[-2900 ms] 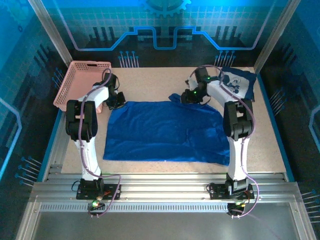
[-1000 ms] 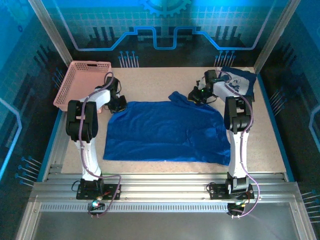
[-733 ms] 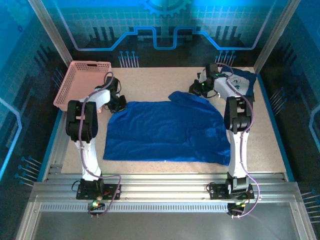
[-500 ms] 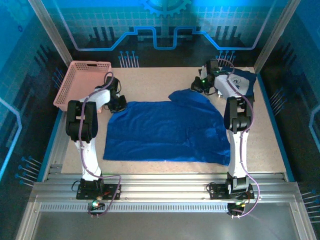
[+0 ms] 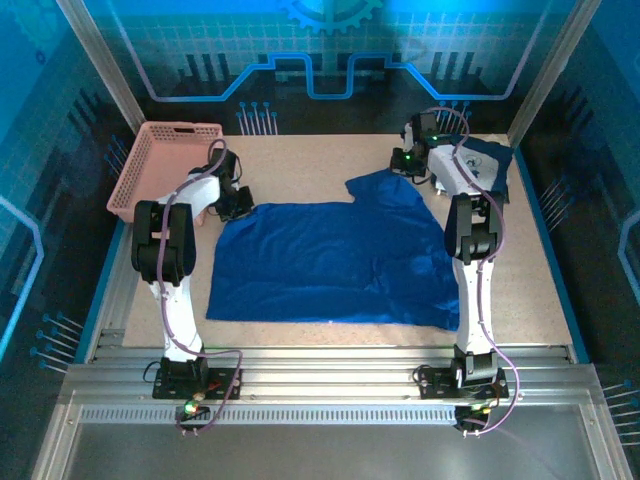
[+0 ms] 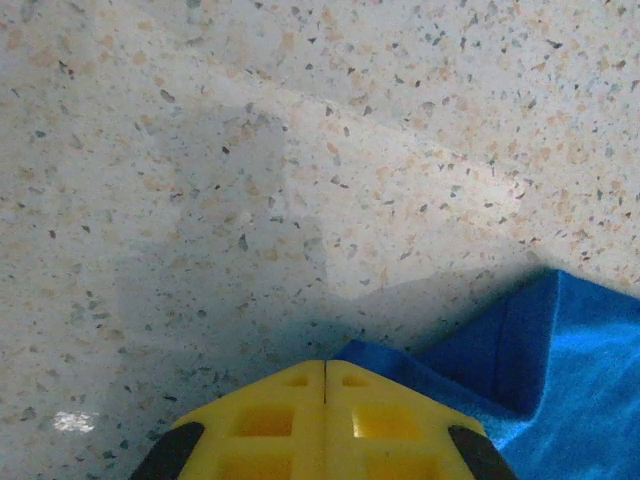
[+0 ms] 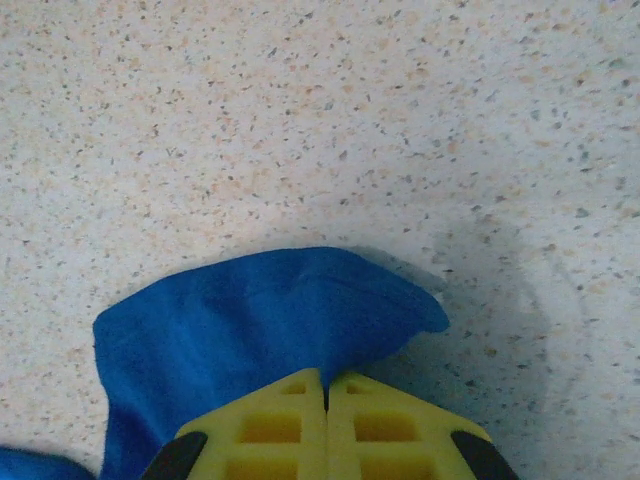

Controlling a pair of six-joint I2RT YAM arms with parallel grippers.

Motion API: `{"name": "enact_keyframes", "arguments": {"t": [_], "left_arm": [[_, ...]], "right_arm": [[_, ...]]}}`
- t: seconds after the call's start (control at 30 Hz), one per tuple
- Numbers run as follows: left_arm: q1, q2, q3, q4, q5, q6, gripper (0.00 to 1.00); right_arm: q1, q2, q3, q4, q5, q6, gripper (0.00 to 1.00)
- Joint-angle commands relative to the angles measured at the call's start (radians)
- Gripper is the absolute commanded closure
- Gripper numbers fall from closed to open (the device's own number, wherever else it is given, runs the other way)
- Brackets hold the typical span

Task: Fold and stack the t-shirts

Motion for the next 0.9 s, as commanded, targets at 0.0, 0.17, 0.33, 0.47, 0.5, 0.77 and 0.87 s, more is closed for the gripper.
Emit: {"name": "enact_keyframes", "arguments": {"t": [0.0,0.17,0.33,0.47,0.5,0.77,0.87], "left_arm": [[0.011,-0.018,0.034,-0.037,0.002,0.036,1.0],[0.014,-0.05,0.019,-0.033,0.01,0.057,1.0],[0.016,-0.097,-0.017,-0.015,0.013,0.087,1.0],[0.02,-0.125,-0.035,-0.012,0.018,0.111,1.0],[0.022,-0.133,-0.04,-0.011,0.019,0.119,1.0],[0.024,-0.205,-0.105,0.006,0.024,0.16,1.0],[0.024,-0.232,-0.133,0.014,0.023,0.16,1.0]], "right_arm": [[0.01,-0.039,-0.003,0.0,0.065,-0.06,1.0],[0.006,-0.137,-0.098,0.06,0.072,-0.112,1.0],[-0.004,-0.236,-0.222,0.108,0.075,-0.125,1.0],[-0.019,-0.314,-0.331,0.132,0.088,-0.122,1.0],[-0.025,-0.336,-0.362,0.143,0.086,-0.117,1.0],[-0.056,-0.486,-0.564,0.204,0.069,-0.128,1.0],[-0.061,-0.547,-0.637,0.231,0.054,-0.121,1.0]]}}
